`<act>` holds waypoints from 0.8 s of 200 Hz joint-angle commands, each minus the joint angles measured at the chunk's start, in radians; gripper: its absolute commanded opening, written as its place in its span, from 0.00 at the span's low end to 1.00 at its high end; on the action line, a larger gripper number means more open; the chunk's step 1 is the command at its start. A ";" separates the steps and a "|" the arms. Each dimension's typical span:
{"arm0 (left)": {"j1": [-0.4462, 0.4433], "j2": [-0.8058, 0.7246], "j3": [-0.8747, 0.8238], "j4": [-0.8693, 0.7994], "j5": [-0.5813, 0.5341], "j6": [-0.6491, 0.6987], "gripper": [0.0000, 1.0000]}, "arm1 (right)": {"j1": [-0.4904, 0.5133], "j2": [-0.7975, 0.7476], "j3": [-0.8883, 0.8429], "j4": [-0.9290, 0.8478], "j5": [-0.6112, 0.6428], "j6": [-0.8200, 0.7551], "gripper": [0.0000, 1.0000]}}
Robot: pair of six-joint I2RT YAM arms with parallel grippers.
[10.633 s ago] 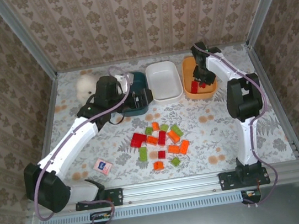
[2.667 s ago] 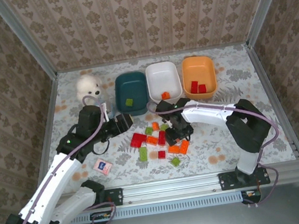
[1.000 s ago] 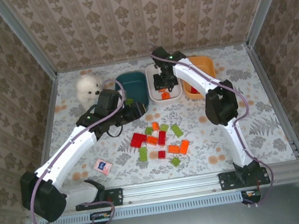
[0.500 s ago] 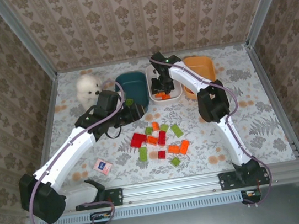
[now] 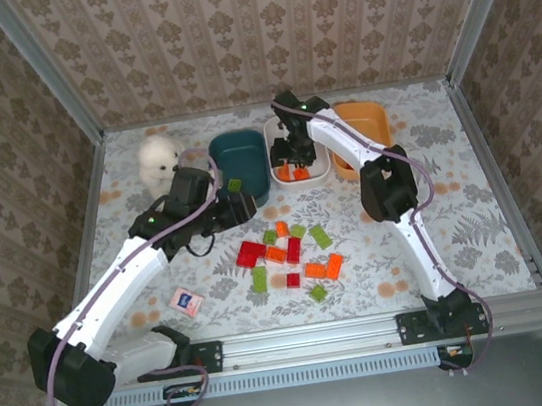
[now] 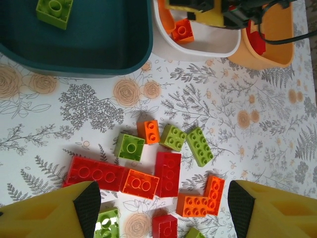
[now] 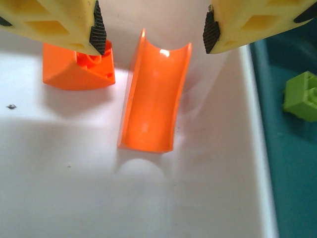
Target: Sort the legos into containers by color
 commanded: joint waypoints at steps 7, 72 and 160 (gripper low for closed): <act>0.007 -0.029 0.001 -0.061 -0.025 0.021 0.72 | 0.014 -0.175 0.039 -0.021 0.050 -0.037 0.57; 0.030 -0.087 -0.011 -0.140 -0.048 0.015 0.71 | 0.121 -0.580 -0.358 0.158 0.065 -0.119 0.57; -0.003 -0.195 -0.120 -0.316 -0.015 0.014 0.67 | 0.343 -1.020 -1.022 0.254 0.093 -0.053 0.56</act>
